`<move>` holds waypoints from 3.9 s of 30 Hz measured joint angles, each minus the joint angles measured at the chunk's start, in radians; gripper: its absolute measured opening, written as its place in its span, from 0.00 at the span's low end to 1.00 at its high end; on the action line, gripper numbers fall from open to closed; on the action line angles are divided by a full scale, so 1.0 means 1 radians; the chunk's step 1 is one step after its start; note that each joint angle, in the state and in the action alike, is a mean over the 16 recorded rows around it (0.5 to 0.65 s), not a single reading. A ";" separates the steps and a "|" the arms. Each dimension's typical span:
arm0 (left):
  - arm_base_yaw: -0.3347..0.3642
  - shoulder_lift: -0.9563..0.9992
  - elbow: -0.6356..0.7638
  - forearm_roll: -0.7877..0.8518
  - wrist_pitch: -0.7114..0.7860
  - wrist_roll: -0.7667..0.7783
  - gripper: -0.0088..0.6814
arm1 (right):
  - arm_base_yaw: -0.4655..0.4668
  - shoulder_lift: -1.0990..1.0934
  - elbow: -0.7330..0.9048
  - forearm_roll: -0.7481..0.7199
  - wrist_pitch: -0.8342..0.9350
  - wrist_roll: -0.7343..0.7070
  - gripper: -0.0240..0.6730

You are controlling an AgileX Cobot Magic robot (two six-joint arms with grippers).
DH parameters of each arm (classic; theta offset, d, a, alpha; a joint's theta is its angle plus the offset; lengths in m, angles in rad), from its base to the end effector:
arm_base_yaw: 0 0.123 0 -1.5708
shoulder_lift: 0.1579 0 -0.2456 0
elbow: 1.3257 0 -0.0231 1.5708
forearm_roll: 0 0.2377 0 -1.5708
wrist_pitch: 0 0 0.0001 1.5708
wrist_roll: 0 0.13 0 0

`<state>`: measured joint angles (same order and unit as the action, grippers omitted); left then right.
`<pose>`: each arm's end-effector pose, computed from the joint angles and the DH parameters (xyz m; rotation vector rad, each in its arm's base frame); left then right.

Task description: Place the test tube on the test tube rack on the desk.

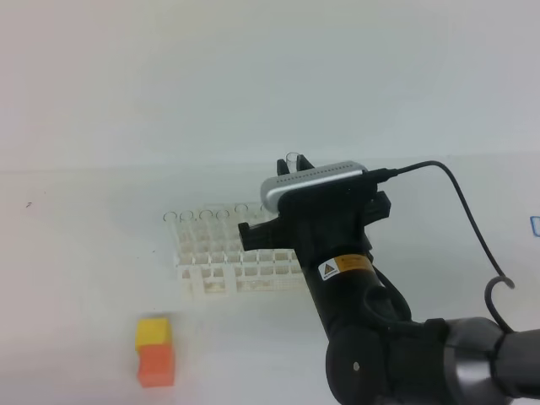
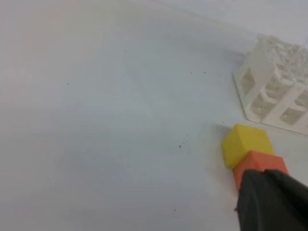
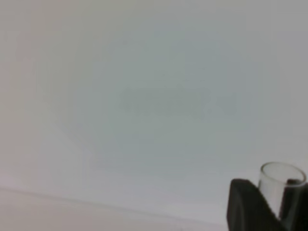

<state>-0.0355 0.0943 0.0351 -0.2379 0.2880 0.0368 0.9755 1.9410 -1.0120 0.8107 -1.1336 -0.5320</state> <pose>0.1232 -0.0131 0.1561 -0.1024 1.8957 -0.2181 0.2930 0.2805 0.1862 -0.2057 1.4589 0.1864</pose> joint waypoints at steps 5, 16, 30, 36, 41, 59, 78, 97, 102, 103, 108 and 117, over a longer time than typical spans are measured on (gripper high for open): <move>0.000 0.000 0.000 0.021 0.009 -0.036 0.01 | 0.002 0.009 0.001 0.014 -0.004 0.002 0.22; 0.000 0.000 0.000 0.021 0.010 -0.046 0.01 | 0.003 0.033 0.004 0.020 -0.016 0.006 0.22; -0.069 -0.056 0.000 0.024 0.012 -0.057 0.01 | 0.005 0.042 0.002 0.003 -0.019 0.012 0.22; -0.127 -0.099 0.000 0.024 0.014 -0.057 0.01 | 0.009 0.042 -0.010 -0.010 -0.019 0.003 0.22; -0.156 -0.120 0.000 0.023 0.015 -0.058 0.01 | 0.014 0.042 -0.022 -0.018 -0.019 -0.010 0.22; -0.171 -0.123 0.000 0.024 0.017 -0.064 0.01 | 0.023 0.042 -0.051 -0.043 -0.019 -0.015 0.22; -0.169 -0.126 0.000 0.074 0.026 -0.042 0.01 | 0.035 0.069 -0.117 -0.066 -0.017 -0.047 0.22; -0.171 -0.126 -0.001 0.162 0.041 -0.017 0.01 | 0.040 0.080 -0.123 -0.007 -0.017 -0.162 0.22; -0.176 -0.126 -0.001 0.162 0.041 -0.019 0.01 | 0.041 0.078 -0.123 0.027 -0.017 -0.190 0.22; -0.178 -0.126 -0.001 0.162 0.040 -0.019 0.01 | 0.042 0.077 -0.123 0.035 -0.017 -0.195 0.22; -0.193 -0.126 -0.001 0.162 0.040 -0.020 0.01 | 0.051 0.070 -0.123 0.077 -0.018 -0.220 0.21; -0.215 -0.123 -0.001 0.161 0.039 -0.021 0.01 | 0.076 0.058 -0.123 0.142 -0.019 -0.242 0.21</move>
<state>-0.2508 -0.0291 0.0336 -0.0771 0.3274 0.0157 1.0518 1.9987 -1.1352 0.9530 -1.1522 -0.7744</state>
